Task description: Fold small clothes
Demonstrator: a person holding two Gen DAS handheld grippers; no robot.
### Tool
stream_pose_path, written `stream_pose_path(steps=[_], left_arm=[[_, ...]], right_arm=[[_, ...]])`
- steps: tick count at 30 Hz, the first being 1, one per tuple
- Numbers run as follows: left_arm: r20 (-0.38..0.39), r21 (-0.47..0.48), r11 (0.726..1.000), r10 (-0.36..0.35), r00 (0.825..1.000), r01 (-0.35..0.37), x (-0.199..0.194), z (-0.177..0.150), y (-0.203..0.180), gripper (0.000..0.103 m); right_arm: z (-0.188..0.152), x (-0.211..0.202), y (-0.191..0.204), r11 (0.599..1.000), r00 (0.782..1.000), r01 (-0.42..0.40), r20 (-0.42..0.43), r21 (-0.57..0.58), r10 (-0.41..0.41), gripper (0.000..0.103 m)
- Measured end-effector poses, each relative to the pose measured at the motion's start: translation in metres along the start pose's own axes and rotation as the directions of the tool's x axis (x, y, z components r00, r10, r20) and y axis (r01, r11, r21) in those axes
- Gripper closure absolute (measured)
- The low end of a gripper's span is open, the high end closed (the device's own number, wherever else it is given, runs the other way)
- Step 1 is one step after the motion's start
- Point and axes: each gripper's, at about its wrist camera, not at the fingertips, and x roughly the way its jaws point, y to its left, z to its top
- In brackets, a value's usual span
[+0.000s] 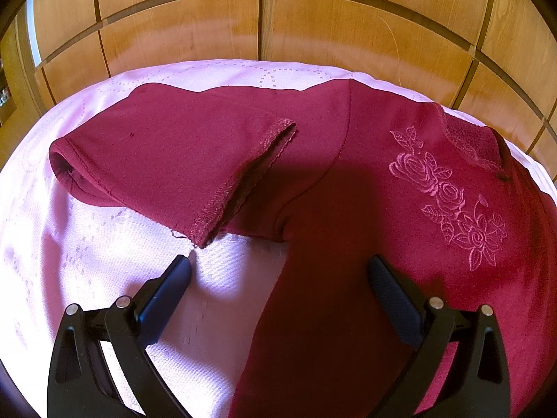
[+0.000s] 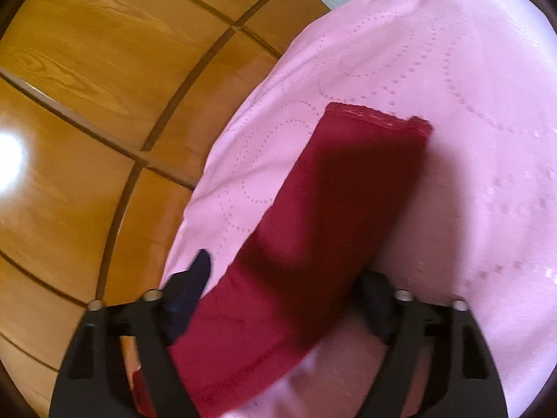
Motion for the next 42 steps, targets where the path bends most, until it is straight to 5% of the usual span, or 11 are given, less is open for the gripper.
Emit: stream_pose_path(steps=[4,6,9,12,18,30,42], left_arm=[[0.000,-0.001,1.000,-0.001,1.000,0.001,0.000,0.000,0.001,0.002],[0.001,-0.002,1.000,-0.004,1.000,0.004,0.000,0.000,0.001,0.002],[0.000,-0.005,1.000,-0.008,1.000,0.008,0.001,0.001,0.002,0.002],[-0.001,-0.006,1.000,-0.011,1.000,0.011,0.001,0.001,0.002,0.002],[-0.001,-0.007,1.000,-0.011,1.000,0.011,0.002,0.002,0.002,0.002],[0.001,-0.011,1.000,-0.017,1.000,0.017,0.002,0.002,0.003,0.002],[0.002,-0.014,1.000,-0.022,1.000,0.022,0.002,0.002,0.003,0.002]], right_arm=[[0.006,0.012,0.010,0.997,0.997,0.075,-0.001,-0.031,-0.076,0.017],[0.008,0.015,0.015,0.992,0.994,0.106,-0.006,-0.070,-0.107,0.060],[0.009,0.023,0.016,0.985,0.988,0.143,-0.051,-0.092,-0.149,0.081],[0.005,0.013,0.023,0.987,0.993,0.117,-0.017,-0.107,-0.120,0.087],[-0.024,-0.020,0.104,0.917,0.998,0.056,0.052,-0.395,-0.039,0.089],[-0.160,-0.024,0.241,0.731,0.985,-0.165,-0.144,-0.662,0.092,0.089],[-0.318,0.023,0.280,0.544,0.937,-0.284,-0.349,-0.790,-0.018,0.089]])
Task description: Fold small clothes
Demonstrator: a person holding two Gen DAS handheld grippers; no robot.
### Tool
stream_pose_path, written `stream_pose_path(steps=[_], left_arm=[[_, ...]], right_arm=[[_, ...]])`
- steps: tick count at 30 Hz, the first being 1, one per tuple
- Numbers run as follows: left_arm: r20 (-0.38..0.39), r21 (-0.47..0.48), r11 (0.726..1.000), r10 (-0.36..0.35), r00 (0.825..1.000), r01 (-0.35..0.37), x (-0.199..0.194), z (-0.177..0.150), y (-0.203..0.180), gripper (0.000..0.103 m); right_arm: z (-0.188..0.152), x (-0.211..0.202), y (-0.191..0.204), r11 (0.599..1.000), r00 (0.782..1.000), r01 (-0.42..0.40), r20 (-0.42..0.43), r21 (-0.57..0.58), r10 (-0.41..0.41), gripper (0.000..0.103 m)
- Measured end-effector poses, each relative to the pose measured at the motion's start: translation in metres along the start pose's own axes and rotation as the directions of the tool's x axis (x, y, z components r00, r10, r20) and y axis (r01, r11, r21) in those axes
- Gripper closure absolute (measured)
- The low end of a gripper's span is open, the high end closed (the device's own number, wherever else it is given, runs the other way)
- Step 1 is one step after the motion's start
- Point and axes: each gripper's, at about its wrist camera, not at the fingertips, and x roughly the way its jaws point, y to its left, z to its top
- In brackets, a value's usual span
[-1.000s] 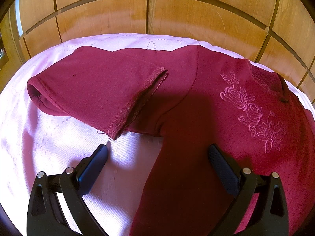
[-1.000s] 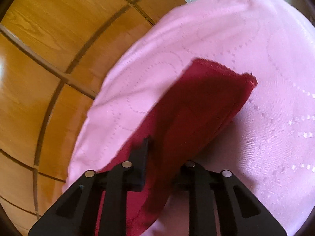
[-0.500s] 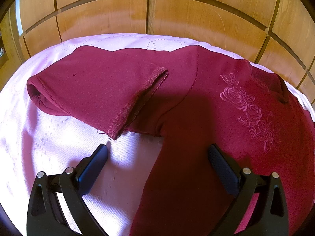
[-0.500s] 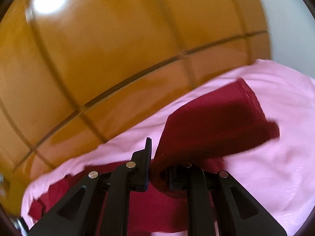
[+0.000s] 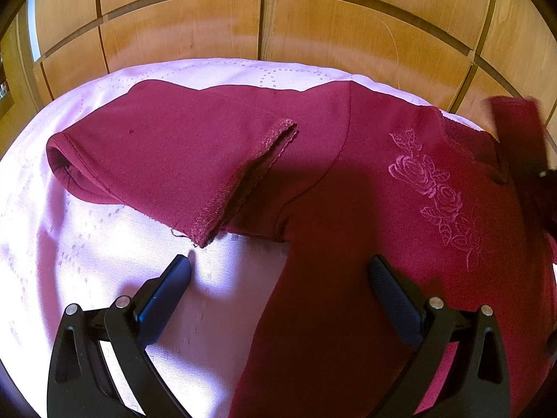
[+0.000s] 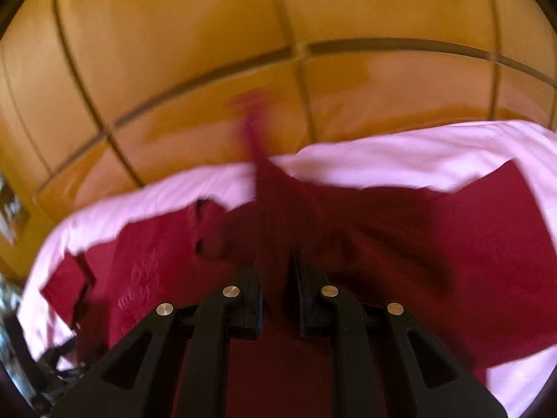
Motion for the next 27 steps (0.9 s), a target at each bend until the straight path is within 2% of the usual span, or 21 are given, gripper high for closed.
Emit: stream_pose_path(steps=[1,2,3,5,8,10,13,16,18,20,21,22,24,27], left_arm=[[0.000,0.000,1.000,0.000,1.000,0.000,0.000,0.000,0.000,0.002],[0.000,-0.001,1.000,-0.001,1.000,0.001,0.000,0.000,0.000,0.002],[0.000,0.000,1.000,0.000,1.000,0.000,0.000,0.000,0.000,0.002],[0.000,-0.001,1.000,0.000,1.000,0.000,0.000,0.000,0.000,0.002],[-0.001,0.000,1.000,0.000,1.000,0.000,0.000,0.000,0.000,0.002],[-0.014,0.002,1.000,-0.004,1.000,0.004,0.000,0.002,-0.001,0.002],[-0.022,-0.014,0.998,-0.069,0.997,0.069,-0.008,0.006,-0.001,0.002],[0.047,-0.102,0.974,-0.197,0.979,0.201,-0.030,0.010,-0.003,0.002],[0.098,-0.155,0.943,-0.282,0.955,0.294,-0.042,0.018,-0.012,0.002],[0.094,-0.155,0.930,-0.322,0.942,0.334,-0.042,0.028,-0.028,0.002],[0.088,-0.142,0.925,-0.343,0.935,0.352,-0.041,0.034,-0.039,0.002],[0.085,-0.127,0.921,-0.359,0.930,0.367,-0.039,0.039,-0.048,0.002],[0.086,-0.092,0.905,-0.409,0.909,0.416,-0.033,0.053,-0.073,0.002],[0.056,-0.083,0.894,-0.436,0.898,0.439,-0.020,0.072,-0.096,0.003]], right_arm=[[-0.004,0.004,0.007,1.000,1.000,0.007,-0.012,-0.022,-0.008,0.085],[-0.008,0.009,0.013,0.999,1.000,0.010,-0.025,-0.041,-0.011,0.072],[-0.013,0.012,0.019,0.998,0.999,-0.003,-0.038,-0.057,0.001,0.054],[-0.019,0.008,0.026,0.996,0.998,-0.057,-0.032,-0.066,0.055,0.035],[-0.032,-0.018,0.030,0.988,0.991,-0.133,-0.005,-0.078,0.133,0.035],[-0.040,-0.038,0.023,0.984,0.984,-0.174,0.027,-0.037,0.175,0.035],[-0.054,-0.069,-0.002,0.972,0.972,-0.229,0.064,0.054,0.225,0.035],[-0.072,-0.091,-0.034,0.978,0.982,-0.177,0.082,0.107,0.169,0.035],[-0.078,-0.094,-0.059,0.981,0.989,-0.135,0.087,0.143,0.123,0.034],[-0.078,-0.096,-0.082,0.976,0.992,-0.103,0.095,0.192,0.086,0.031],[-0.076,-0.097,-0.091,0.969,0.991,-0.101,0.108,0.224,0.078,0.021],[-0.074,-0.098,-0.098,0.962,0.988,-0.109,0.132,0.249,0.077,0.018],[-0.071,-0.099,-0.111,0.953,0.979,-0.124,0.189,0.277,0.072,0.016],[-0.067,-0.097,-0.131,0.935,0.967,-0.141,0.246,0.327,0.060,0.016]])
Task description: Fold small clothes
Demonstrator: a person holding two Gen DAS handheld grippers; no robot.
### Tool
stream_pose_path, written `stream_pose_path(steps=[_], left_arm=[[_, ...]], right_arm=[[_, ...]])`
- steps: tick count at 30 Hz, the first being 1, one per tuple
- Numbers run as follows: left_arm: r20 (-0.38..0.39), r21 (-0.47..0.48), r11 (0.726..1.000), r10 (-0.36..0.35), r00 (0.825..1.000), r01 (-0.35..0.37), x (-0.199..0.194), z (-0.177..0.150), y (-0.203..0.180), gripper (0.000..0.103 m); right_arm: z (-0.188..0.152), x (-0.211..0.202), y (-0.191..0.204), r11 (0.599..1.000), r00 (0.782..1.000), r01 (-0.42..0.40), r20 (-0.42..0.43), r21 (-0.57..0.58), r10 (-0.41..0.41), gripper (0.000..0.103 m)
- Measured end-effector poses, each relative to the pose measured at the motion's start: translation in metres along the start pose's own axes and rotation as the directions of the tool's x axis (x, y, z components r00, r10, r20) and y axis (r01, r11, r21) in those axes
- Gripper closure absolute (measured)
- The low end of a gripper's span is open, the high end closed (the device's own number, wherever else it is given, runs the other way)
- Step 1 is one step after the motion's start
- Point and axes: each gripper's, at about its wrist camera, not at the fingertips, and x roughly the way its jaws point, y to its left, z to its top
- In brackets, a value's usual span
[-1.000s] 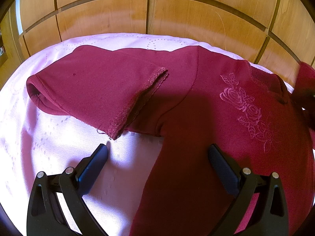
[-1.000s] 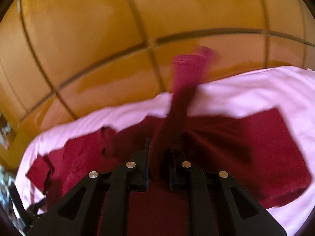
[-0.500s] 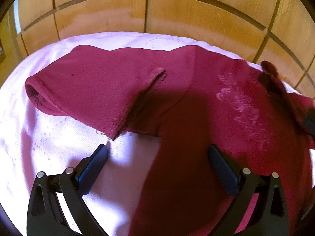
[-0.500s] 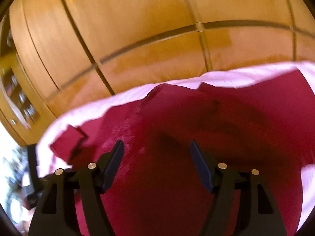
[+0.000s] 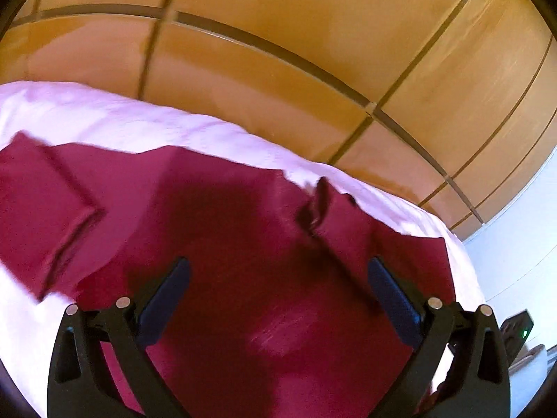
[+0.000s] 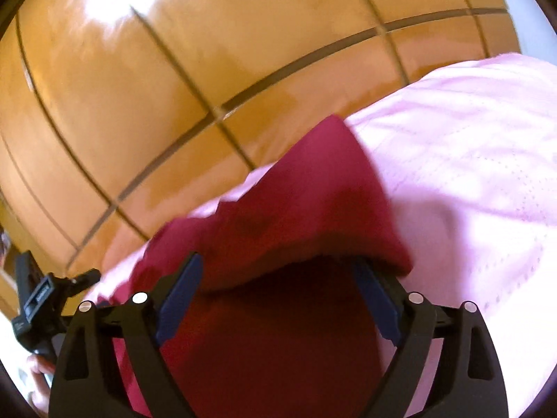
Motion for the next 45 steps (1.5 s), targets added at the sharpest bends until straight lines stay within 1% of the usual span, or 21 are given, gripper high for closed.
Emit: stream_pose_path(steps=[2,4,5,6,10,11,12,14,18,22,25,27,31,34,35,36,38,40,41,43,45], left_arm=[[-0.024,0.037,0.999,-0.030,0.999,0.031,0.018,0.011,-0.013,0.003],[-0.041,0.081,0.997,-0.014,0.999,0.017,0.037,0.017,-0.024,0.003],[-0.053,0.091,0.996,-0.007,0.999,0.012,0.044,0.018,-0.027,0.008],[-0.077,0.101,0.995,0.001,0.997,0.007,0.054,0.020,-0.033,0.020],[-0.200,0.104,0.994,0.002,0.980,0.019,0.088,0.017,-0.043,0.048],[-0.220,0.102,0.995,0.006,0.975,0.017,0.095,0.015,-0.046,0.064],[-0.238,0.101,0.995,0.003,0.971,0.022,0.101,0.013,-0.046,0.086],[-0.233,0.106,0.994,-0.007,0.972,0.033,0.103,0.008,-0.051,0.098],[-0.164,0.085,0.994,-0.056,0.985,0.070,0.070,0.009,-0.043,0.099],[-0.111,0.049,0.996,-0.066,0.992,0.072,0.039,0.013,-0.018,0.099],[-0.123,0.023,0.999,-0.038,0.992,0.041,0.030,0.007,0.006,0.099],[-0.142,0.027,1.000,0.011,0.990,-0.007,0.033,-0.002,0.022,0.099],[-0.183,-0.020,1.000,0.020,0.983,-0.024,0.052,-0.022,0.045,0.099],[-0.125,0.063,0.997,0.045,0.991,-0.038,0.056,-0.030,0.040,0.096],[-0.098,0.107,0.993,0.065,0.993,-0.055,0.056,-0.034,0.035,0.096],[-0.091,0.112,0.992,0.066,0.994,-0.056,0.055,-0.035,0.035,0.096],[-0.105,0.090,0.995,0.046,0.993,-0.037,0.051,-0.030,0.039,0.097],[-0.123,0.085,0.996,0.031,0.992,-0.021,0.046,-0.021,0.042,0.098],[-0.112,0.098,0.994,0.048,0.993,-0.037,0.042,-0.016,0.044,0.098],[-0.117,0.106,0.993,0.062,0.991,-0.050,0.041,-0.009,0.048,0.098],[-0.150,0.113,0.992,0.075,0.986,-0.059,0.047,-0.006,0.056,0.100]], right_arm=[[0.002,0.002,-0.013,0.997,0.999,-0.034,0.031,0.074,0.032,0.016],[0.006,0.004,-0.026,0.988,0.997,-0.057,0.066,0.141,0.048,0.012],[0.006,0.005,-0.030,0.985,0.996,-0.057,0.082,0.162,0.044,0.011],[0.006,0.008,-0.037,0.981,0.995,-0.052,0.094,0.189,0.035,0.011],[0.001,0.014,-0.054,0.967,0.997,-0.040,0.071,0.253,0.023,0.011],[0.000,0.013,-0.052,0.968,0.997,-0.043,0.077,0.249,0.025,0.010],[0.000,0.012,-0.049,0.971,0.996,-0.049,0.083,0.235,0.030,0.007],[-0.001,0.014,-0.043,0.976,0.997,-0.042,0.079,0.215,0.026,0.007],[0.000,0.014,-0.045,0.979,0.996,-0.046,0.086,0.197,0.029,0.007],[-0.003,0.014,-0.045,0.981,0.994,-0.074,0.091,0.180,0.058,0.007],[-0.004,0.016,-0.036,0.987,0.994,-0.086,0.080,0.134,0.076,0.007],[-0.004,0.021,-0.030,0.990,0.995,-0.084,0.053,0.110,0.078,0.007],[-0.005,0.025,-0.033,0.989,0.996,-0.080,0.034,0.122,0.077,0.007],[-0.005,0.032,-0.036,0.988,0.999,-0.050,-0.006,0.144,0.051,0.007],[-0.005,0.032,-0.033,0.990,0.999,-0.036,-0.013,0.137,0.038,0.007],[-0.005,0.031,-0.027,0.993,0.999,-0.016,-0.035,0.114,0.020,0.007],[-0.009,0.025,-0.012,0.998,0.995,-0.040,-0.087,0.040,0.043,0.005],[-0.018,0.015,0.002,0.995,0.982,-0.097,-0.164,-0.026,0.091,0.005],[-0.021,0.007,0.006,0.994,0.982,-0.101,-0.166,-0.047,0.092,0.005],[-0.020,-0.014,0.006,0.993,0.991,-0.087,-0.109,-0.073,0.079,0.005],[-0.009,-0.029,0.002,0.998,0.999,-0.040,-0.018,-0.058,0.039,0.005]])
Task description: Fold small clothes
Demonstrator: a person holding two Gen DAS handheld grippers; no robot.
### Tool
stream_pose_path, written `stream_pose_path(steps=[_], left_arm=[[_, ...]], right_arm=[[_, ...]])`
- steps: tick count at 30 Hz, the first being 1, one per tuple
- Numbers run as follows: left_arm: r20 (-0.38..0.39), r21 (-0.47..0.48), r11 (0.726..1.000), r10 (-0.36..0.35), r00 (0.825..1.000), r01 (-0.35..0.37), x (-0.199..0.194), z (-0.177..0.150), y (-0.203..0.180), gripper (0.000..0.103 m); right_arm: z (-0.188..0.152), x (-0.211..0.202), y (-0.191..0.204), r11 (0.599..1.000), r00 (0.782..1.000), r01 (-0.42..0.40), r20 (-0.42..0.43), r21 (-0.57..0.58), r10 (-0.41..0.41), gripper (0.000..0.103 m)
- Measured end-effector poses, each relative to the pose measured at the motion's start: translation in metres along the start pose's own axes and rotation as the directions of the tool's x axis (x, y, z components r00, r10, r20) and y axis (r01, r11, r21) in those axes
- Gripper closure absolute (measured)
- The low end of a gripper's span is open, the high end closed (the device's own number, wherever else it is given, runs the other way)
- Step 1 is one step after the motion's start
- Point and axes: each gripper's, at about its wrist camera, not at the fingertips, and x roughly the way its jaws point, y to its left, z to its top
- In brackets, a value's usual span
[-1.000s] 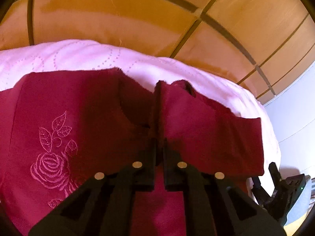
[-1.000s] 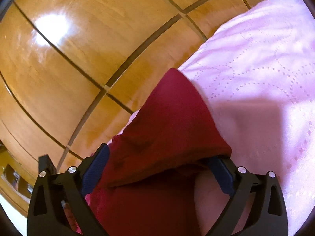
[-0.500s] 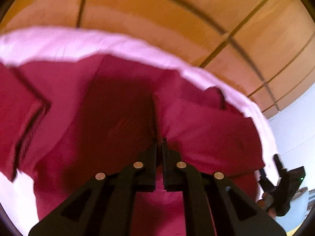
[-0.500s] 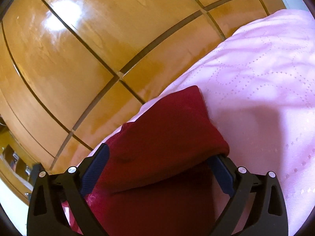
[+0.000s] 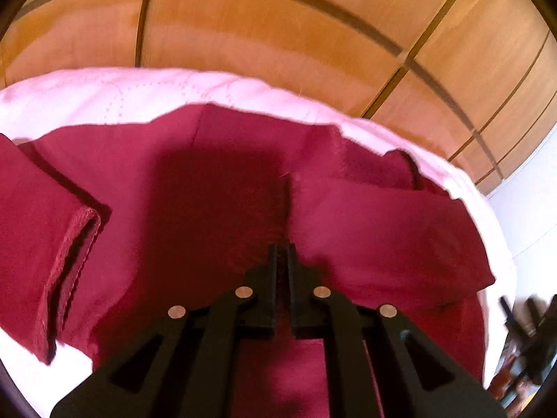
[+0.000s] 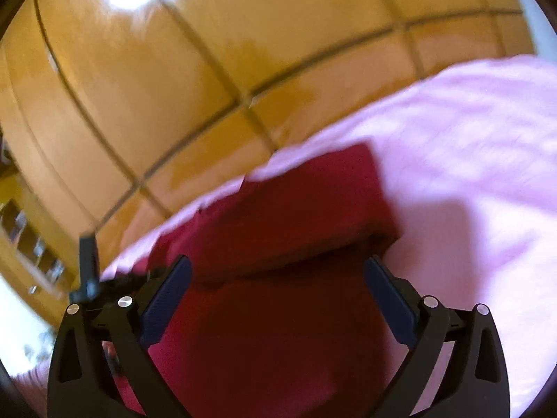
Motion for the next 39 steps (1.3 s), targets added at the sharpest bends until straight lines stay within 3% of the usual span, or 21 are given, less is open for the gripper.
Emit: stream_pose_path(steps=[1,3,4,8,11,13,14,15,16,17,19,20,21,22,23,24,25,28,31,36,39], left_arm=[[0.000,0.007,1.000,0.005,1.000,-0.005,0.005,0.001,0.001,0.101],[0.018,0.024,1.000,0.013,1.000,-0.014,0.007,-0.001,-0.002,0.103],[0.032,0.024,1.000,0.019,0.999,-0.020,0.006,-0.001,-0.002,0.103],[0.039,-0.003,1.000,0.030,0.999,-0.030,0.001,0.000,0.002,0.103],[0.018,-0.030,0.999,-0.037,0.999,0.038,0.000,0.002,0.003,0.103],[0.032,-0.069,0.991,-0.113,0.993,0.114,-0.008,-0.001,0.006,0.075],[0.052,-0.085,0.987,-0.132,0.990,0.136,-0.012,-0.004,0.005,0.035],[0.089,-0.097,0.982,-0.154,0.984,0.163,-0.019,-0.007,0.005,0.014],[0.128,-0.103,0.977,-0.173,0.977,0.187,-0.025,-0.009,0.005,0.011],[0.148,-0.105,0.970,-0.202,0.968,0.218,-0.030,-0.011,0.003,0.011],[0.121,-0.106,0.969,-0.208,0.971,0.221,-0.025,-0.011,-0.002,0.013],[0.081,-0.094,0.977,-0.184,0.980,0.191,-0.017,-0.011,-0.008,0.024],[0.056,-0.083,0.981,-0.172,0.984,0.176,-0.010,-0.009,-0.014,0.046],[0.024,-0.074,0.985,-0.157,0.987,0.158,-0.003,-0.009,-0.017,0.057],[0.001,-0.072,0.988,-0.136,0.991,0.136,0.004,-0.011,-0.020,0.080],[0.002,-0.069,0.992,-0.110,0.994,0.110,0.007,-0.010,-0.021,0.095],[0.005,-0.063,0.995,-0.080,0.997,0.080,0.008,-0.009,-0.021,0.098],[-0.011,-0.068,0.994,-0.092,0.996,0.091,0.005,-0.001,-0.021,0.099],[0.003,-0.037,0.997,-0.070,0.998,0.071,-0.004,0.008,-0.022,0.100],[-0.010,-0.007,1.000,0.016,1.000,-0.016,0.002,0.015,-0.016,0.100],[-0.013,0.030,0.999,0.045,0.999,-0.045,0.015,0.005,-0.016,0.097]], right_arm=[[0.007,-0.003,-0.003,0.999,0.999,0.033,0.036,0.013,-0.033,0.005],[0.027,0.004,-0.010,0.992,0.990,0.123,0.058,0.035,-0.125,0.029],[0.037,0.013,-0.013,0.985,0.984,0.169,0.044,0.044,-0.171,0.033],[0.058,0.046,-0.024,0.977,0.977,0.212,-0.008,0.030,-0.212,0.063],[0.051,0.065,-0.027,0.977,0.975,0.211,-0.083,0.030,-0.208,0.064],[0.032,0.082,-0.024,0.974,0.958,0.224,-0.176,-0.038,-0.227,0.064],[0.027,0.087,-0.022,0.970,0.953,0.235,-0.180,-0.069,-0.244,0.064],[0.021,0.083,-0.021,0.970,0.958,0.226,-0.164,-0.087,-0.238,0.064],[0.021,0.079,-0.023,0.976,0.964,0.207,-0.156,-0.066,-0.215,0.064],[0.024,0.074,-0.027,0.983,0.972,0.181,-0.149,-0.029,-0.183,0.063],[0.033,0.061,-0.034,0.990,0.985,0.134,-0.112,0.046,-0.129,0.063],[0.037,0.054,-0.036,0.989,0.987,0.138,-0.089,0.052,-0.133,0.063],[0.043,0.048,-0.035,0.987,0.986,0.156,-0.060,0.046,-0.153,0.063],[0.047,0.045,-0.035,0.985,0.985,0.168,-0.044,0.040,-0.167,0.063],[0.053,0.042,-0.036,0.982,0.982,0.186,-0.035,0.030,-0.185,0.063],[0.057,0.041,-0.035,0.979,0.979,0.202,-0.038,0.018,-0.201,0.063],[0.060,0.041,-0.035,0.977,0.976,0.212,-0.043,0.004,-0.211,0.063],[0.063,0.053,-0.026,0.974,0.973,0.212,-0.079,-0.081,-0.218,0.063],[0.056,0.074,-0.017,0.971,0.968,0.190,-0.138,-0.147,-0.211,0.070],[0.045,0.101,-0.019,0.978,0.958,0.185,-0.204,-0.097,-0.201,0.070],[0.034,0.116,-0.022,0.960,0.938,0.248,-0.213,-0.132,-0.272,0.070]])
